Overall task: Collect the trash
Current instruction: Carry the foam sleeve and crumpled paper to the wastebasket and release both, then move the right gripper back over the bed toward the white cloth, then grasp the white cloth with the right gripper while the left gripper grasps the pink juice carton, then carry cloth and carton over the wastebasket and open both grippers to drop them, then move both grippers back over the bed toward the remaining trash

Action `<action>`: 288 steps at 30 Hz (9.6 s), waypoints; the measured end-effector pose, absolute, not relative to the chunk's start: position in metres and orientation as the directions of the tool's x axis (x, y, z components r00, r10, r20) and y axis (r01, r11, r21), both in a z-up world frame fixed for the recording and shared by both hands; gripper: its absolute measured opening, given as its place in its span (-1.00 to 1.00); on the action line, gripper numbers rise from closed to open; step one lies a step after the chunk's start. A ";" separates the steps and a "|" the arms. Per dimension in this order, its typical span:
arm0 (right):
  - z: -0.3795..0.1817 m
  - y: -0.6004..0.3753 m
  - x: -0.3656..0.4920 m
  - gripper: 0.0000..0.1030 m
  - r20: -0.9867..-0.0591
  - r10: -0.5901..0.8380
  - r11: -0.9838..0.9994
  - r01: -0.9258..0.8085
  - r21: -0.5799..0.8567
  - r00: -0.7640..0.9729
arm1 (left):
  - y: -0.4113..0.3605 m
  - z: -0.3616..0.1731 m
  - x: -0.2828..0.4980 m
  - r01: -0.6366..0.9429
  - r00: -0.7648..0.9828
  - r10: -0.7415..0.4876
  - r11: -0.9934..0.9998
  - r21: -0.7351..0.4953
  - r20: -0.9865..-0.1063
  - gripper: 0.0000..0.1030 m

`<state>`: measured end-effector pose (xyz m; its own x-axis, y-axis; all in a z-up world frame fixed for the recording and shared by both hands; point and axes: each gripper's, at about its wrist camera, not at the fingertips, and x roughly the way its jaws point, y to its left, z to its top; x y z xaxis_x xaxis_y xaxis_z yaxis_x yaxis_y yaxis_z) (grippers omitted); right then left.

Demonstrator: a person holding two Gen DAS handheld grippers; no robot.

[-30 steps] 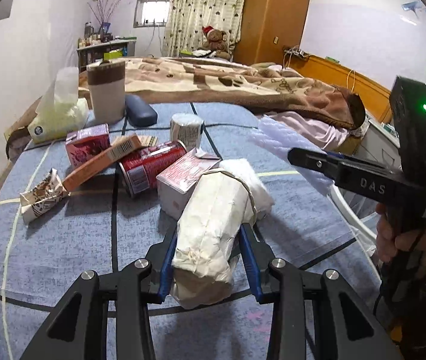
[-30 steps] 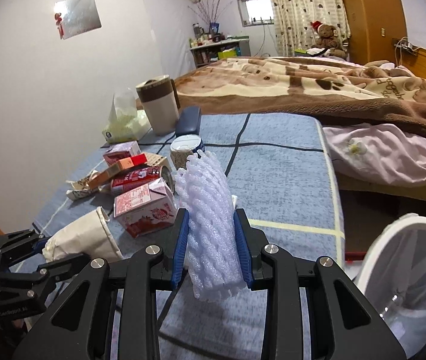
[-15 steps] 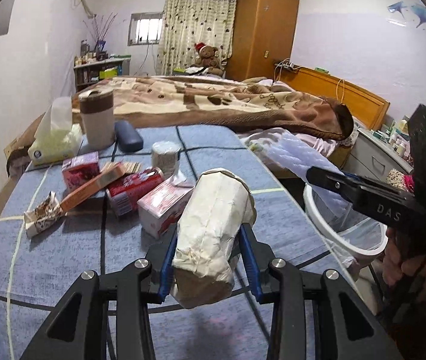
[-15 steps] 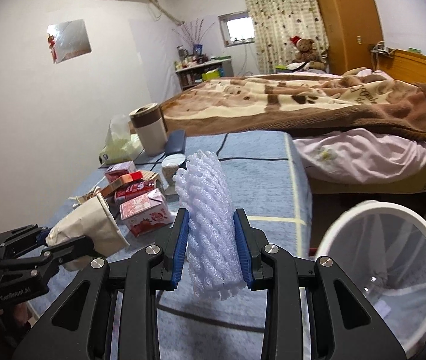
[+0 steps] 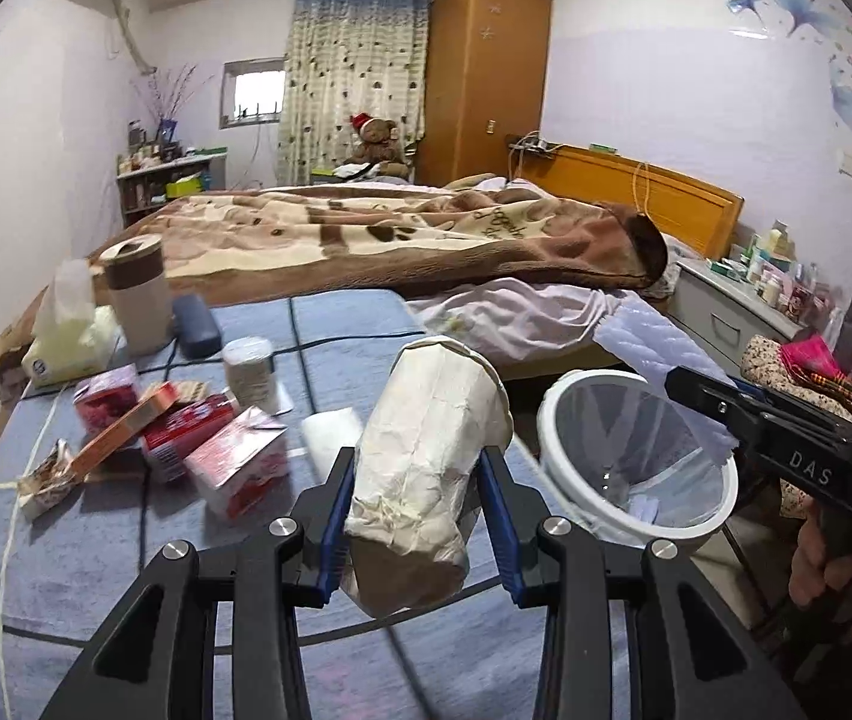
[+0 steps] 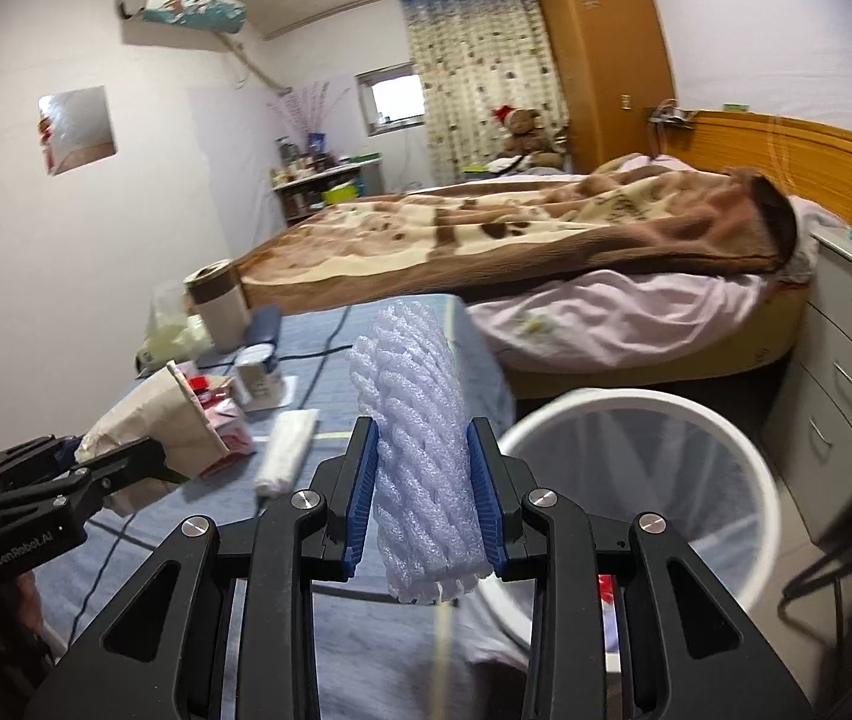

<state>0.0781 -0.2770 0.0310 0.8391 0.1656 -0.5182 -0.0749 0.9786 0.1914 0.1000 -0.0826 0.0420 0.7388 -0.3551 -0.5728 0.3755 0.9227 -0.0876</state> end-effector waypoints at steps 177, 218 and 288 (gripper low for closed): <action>-0.050 -0.136 0.202 -0.46 -0.750 0.265 0.958 -0.257 0.131 0.606 | 0.043 -0.056 0.233 0.133 0.629 -0.170 0.985 -0.111 -0.758 -0.27; 0.029 -0.265 0.096 -0.46 -0.556 0.120 0.990 -0.058 0.128 0.823 | -0.093 0.034 0.126 0.367 0.720 -0.359 0.923 -0.114 -0.594 -0.27; 0.002 -0.359 0.091 0.16 -0.639 -0.088 0.976 0.195 0.099 0.764 | -0.222 0.016 0.138 0.526 0.619 -0.474 0.842 -0.117 -0.626 0.13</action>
